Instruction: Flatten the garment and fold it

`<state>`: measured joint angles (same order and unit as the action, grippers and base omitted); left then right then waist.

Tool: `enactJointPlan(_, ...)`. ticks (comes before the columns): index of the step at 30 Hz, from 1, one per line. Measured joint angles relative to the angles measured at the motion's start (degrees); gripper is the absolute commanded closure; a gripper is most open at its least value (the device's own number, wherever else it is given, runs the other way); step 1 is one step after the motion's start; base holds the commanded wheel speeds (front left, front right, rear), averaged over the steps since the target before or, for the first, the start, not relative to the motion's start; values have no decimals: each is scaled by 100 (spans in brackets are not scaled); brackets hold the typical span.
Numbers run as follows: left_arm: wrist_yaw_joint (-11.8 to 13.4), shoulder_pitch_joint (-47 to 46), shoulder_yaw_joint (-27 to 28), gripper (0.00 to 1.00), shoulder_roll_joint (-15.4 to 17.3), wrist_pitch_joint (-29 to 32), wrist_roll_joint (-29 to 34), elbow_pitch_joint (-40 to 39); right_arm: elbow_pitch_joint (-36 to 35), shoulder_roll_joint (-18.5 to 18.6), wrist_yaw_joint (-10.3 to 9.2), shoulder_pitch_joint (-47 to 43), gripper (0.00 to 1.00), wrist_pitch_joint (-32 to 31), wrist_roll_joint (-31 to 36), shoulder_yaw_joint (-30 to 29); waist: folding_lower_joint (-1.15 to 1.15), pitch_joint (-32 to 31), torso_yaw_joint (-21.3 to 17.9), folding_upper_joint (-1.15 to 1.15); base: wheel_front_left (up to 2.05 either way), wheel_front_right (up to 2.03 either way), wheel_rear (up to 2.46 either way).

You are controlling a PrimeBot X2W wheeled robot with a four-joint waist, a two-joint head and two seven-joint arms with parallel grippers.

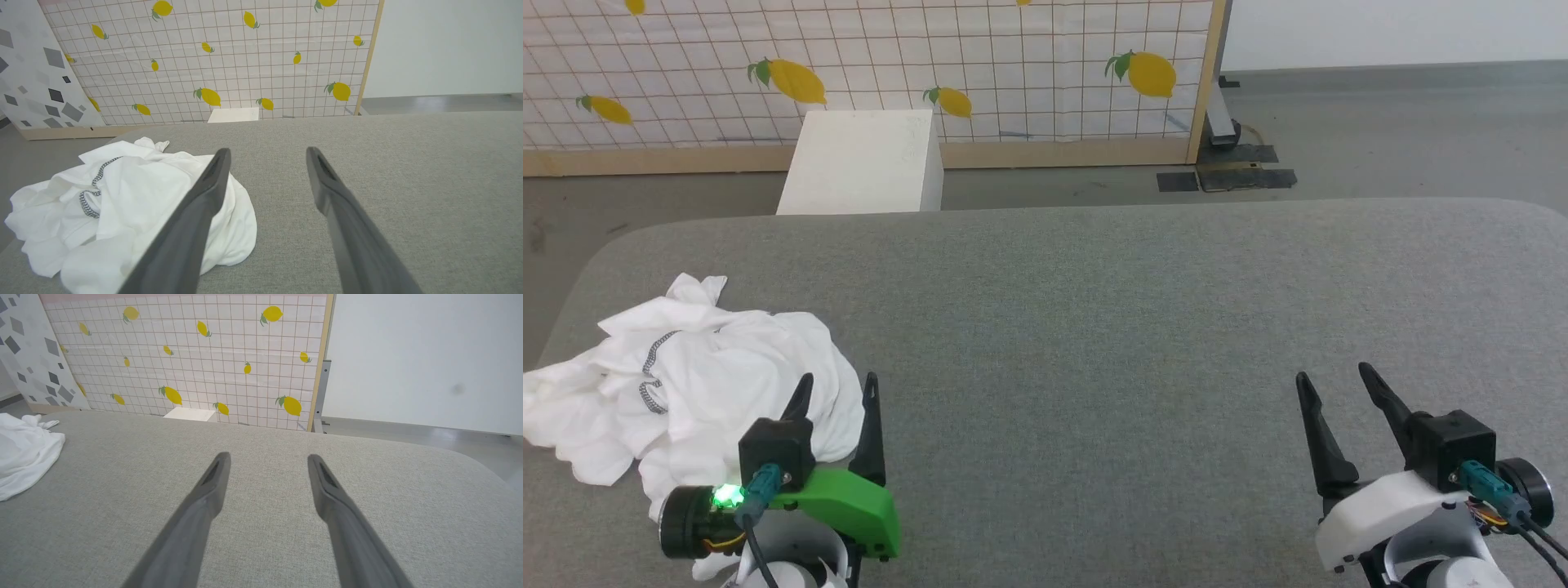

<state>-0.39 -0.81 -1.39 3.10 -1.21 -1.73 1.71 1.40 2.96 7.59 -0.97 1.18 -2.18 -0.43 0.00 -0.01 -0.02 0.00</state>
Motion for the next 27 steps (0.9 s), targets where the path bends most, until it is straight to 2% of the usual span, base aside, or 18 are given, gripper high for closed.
enactJointPlan(15, 0, -1, -111, 0, 0, -192, -132, 169, 141, 0, 0, -27, 0, 186, -216, -60, 0, -13, 46, 0, 0, 0, 0)
enactJointPlan(27, 0, -1, -101, 0, 0, -326, -294, 287, 252, 0, 0, -31, 0, 321, -356, -81, 0, -22, 279, 0, 0, 0, 0)
